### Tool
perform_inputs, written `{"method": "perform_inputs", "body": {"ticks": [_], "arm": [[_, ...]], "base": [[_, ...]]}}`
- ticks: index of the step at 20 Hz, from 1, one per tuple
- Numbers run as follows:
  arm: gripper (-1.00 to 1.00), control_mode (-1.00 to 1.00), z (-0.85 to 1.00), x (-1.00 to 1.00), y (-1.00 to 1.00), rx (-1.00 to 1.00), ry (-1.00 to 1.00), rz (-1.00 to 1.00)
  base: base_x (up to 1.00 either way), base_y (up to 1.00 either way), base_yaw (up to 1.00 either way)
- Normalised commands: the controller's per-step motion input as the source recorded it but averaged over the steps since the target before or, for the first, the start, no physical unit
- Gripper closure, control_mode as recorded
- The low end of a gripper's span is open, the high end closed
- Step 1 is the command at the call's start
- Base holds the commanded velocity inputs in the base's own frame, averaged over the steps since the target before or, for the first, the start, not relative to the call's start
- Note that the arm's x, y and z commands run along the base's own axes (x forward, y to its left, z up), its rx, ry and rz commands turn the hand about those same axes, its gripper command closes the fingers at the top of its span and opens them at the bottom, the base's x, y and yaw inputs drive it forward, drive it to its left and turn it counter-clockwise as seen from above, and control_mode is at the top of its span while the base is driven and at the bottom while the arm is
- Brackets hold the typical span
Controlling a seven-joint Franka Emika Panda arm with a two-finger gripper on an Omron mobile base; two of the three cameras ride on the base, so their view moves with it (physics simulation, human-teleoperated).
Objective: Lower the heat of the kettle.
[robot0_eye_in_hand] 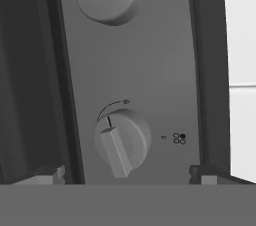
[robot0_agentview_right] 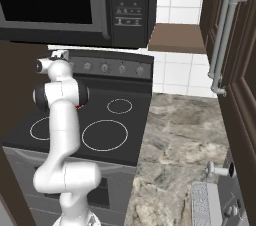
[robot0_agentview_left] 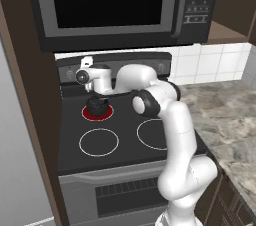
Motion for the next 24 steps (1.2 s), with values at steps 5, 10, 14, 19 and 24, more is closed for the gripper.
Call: {"method": "perform_inputs", "body": {"ticks": [5, 10, 14, 19, 24], "arm": [[-1.0, -1.0, -0.04, 0.1, 0.0, 0.0, 0.0, 0.0], [-1.0, -1.0, -0.07, 0.1, 0.03, 0.0, 0.0, 0.0], [-1.0, -1.0, -0.05, 0.11, 0.05, 0.0, 0.0, 0.0], [-1.0, -1.0, -0.04, 0.12, 0.04, 0.0, 0.0, 0.0], [-1.0, -1.0, -0.04, 0.13, 0.02, 0.0, 0.0, 0.0]], "base": [[0.0, 0.0, 0.0], [0.0, 0.0, 0.0], [0.0, 0.0, 0.0], [0.0, 0.0, 0.0], [0.0, 0.0, 0.0]]}}
